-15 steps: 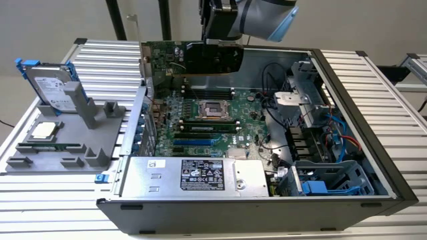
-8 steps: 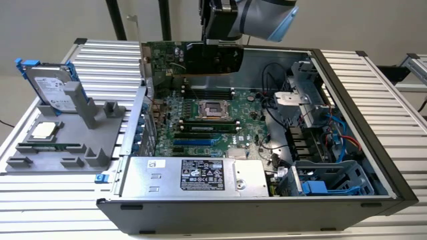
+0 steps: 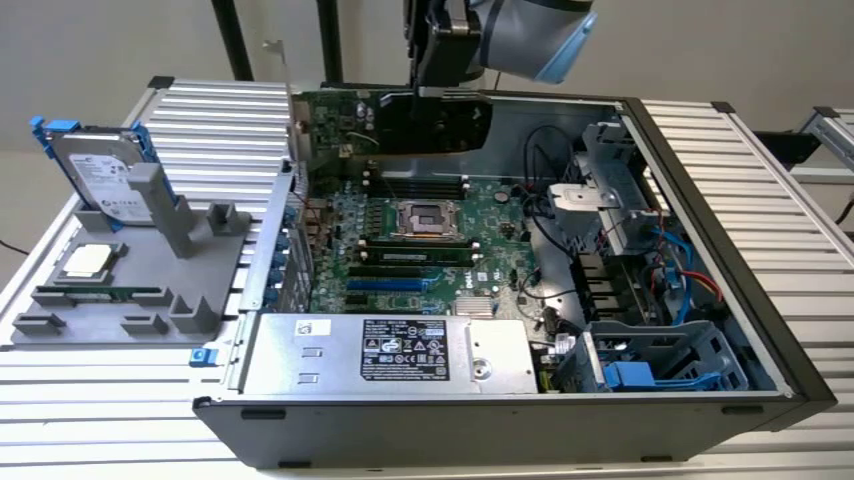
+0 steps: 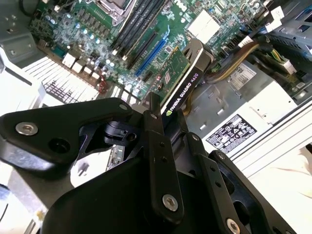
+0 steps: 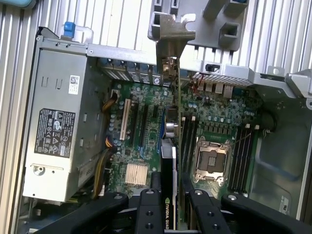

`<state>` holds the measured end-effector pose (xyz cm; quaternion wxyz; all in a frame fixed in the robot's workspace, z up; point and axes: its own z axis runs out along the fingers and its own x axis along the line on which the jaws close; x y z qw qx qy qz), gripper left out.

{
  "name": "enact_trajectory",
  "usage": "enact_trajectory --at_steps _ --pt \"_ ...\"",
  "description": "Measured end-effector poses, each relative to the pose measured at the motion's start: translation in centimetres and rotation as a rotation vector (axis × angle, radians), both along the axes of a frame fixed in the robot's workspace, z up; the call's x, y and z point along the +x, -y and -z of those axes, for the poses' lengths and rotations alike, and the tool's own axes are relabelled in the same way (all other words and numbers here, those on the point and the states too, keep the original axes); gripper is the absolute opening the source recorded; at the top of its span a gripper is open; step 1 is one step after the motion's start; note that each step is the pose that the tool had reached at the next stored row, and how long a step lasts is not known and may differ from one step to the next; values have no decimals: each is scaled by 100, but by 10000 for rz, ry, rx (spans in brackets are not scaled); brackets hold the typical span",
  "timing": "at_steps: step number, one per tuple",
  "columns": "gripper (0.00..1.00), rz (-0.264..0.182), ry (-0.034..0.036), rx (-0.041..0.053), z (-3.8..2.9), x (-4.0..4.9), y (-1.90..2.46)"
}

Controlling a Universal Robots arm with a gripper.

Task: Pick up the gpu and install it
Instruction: 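Insert the gpu into the slot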

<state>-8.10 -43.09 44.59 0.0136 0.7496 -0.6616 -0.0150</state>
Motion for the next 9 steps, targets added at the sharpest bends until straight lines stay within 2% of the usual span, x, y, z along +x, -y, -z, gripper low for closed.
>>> enact_trajectory --at_steps 9 --pt "0 618 7 -2 89 43 -1"
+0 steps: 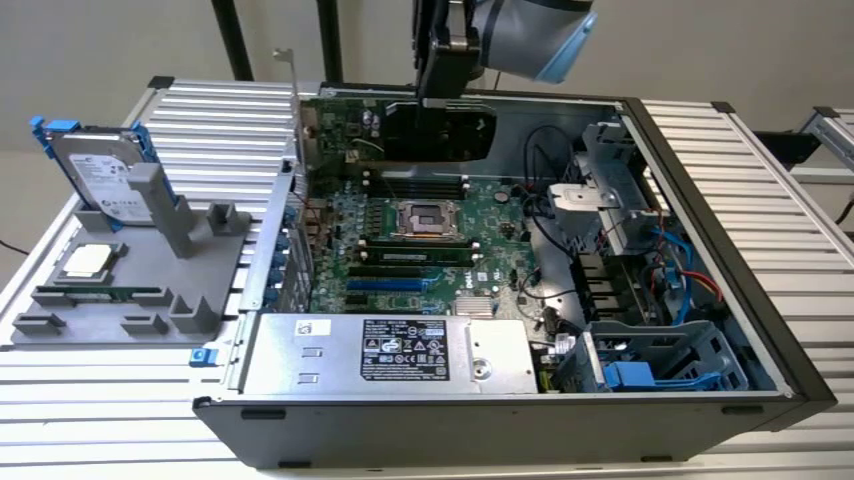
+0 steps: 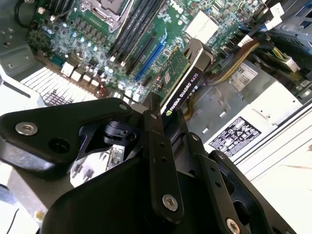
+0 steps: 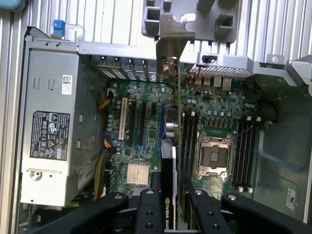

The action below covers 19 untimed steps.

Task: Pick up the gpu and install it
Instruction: 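Insert the gpu into the slot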

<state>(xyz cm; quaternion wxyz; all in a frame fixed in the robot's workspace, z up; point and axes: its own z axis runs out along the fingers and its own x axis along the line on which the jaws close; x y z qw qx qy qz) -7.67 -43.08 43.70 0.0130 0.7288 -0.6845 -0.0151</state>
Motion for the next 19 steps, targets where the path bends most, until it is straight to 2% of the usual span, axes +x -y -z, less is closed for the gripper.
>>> enact_trajectory --at_steps 14,19 --pt "0 396 12 1 86 174 -14" --pt "0 422 70 0 94 242 -41"
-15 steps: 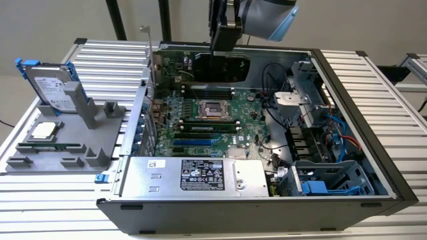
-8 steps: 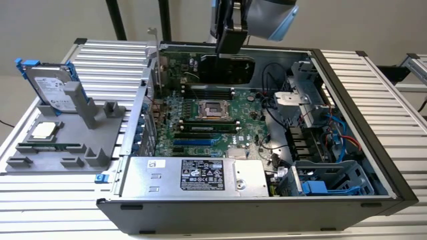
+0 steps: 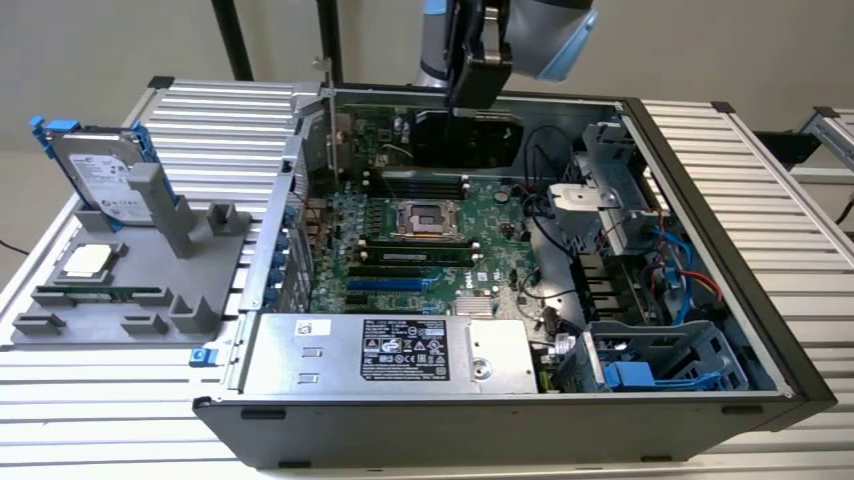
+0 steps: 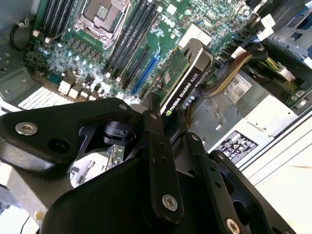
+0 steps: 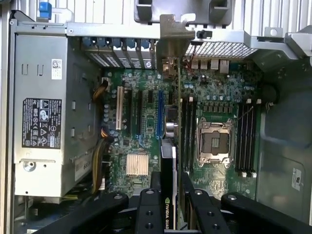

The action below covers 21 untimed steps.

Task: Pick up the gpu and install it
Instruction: 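Insert the gpu into the slot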

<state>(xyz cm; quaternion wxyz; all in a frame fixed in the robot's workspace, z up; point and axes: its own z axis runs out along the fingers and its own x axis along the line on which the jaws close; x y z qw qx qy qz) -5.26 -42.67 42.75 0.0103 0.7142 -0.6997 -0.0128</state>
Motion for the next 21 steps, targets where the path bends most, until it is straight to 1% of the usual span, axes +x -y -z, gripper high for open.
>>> enact_trajectory --at_steps 9,12,14,18,19,21 --pt "0 382 6 0 50 32 -24" --pt "0 430 26 0 73 35 -59" --pt "0 430 81 -23 87 35 -101" --pt "0 405 253 -89 124 35 -190" --pt "0 397 279 -101 137 35 -208" --pt "0 390 298 -133 170 35 -225"
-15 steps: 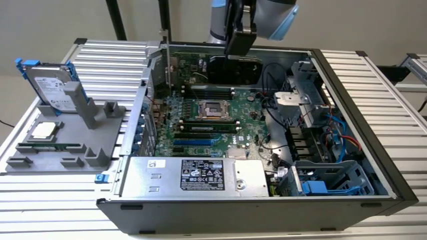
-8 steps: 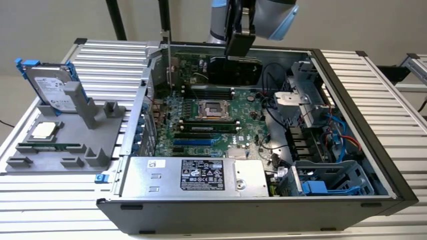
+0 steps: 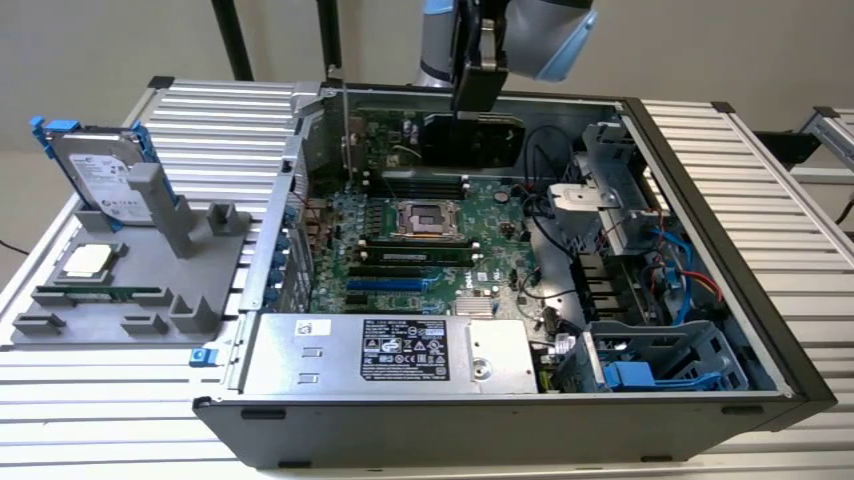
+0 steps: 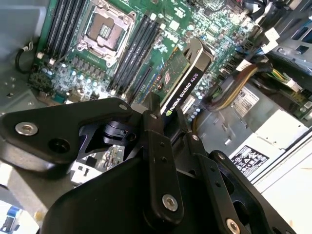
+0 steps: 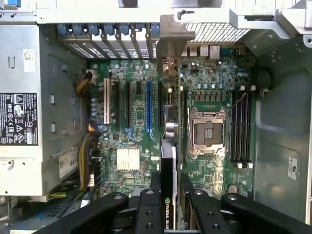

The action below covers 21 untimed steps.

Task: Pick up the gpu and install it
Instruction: 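Insert the gpu into the slot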

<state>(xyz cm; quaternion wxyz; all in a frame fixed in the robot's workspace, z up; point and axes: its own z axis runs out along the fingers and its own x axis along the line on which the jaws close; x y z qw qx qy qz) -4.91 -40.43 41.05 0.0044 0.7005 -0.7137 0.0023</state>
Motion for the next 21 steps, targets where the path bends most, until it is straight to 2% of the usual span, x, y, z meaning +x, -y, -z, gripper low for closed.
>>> enact_trajectory --at_steps 2,7,9,11,13,21 --pt "0 -5 35 -8 34 -3 -6" --pt "0 -5 35 -18 100 -24 -11" --pt "0 -4 35 37 106 -39 -11" --pt "0 -4 35 178 113 -52 -12" --pt "0 -5 36 279 127 -62 -12" --pt "0 -5 36 299 149 -65 -12"
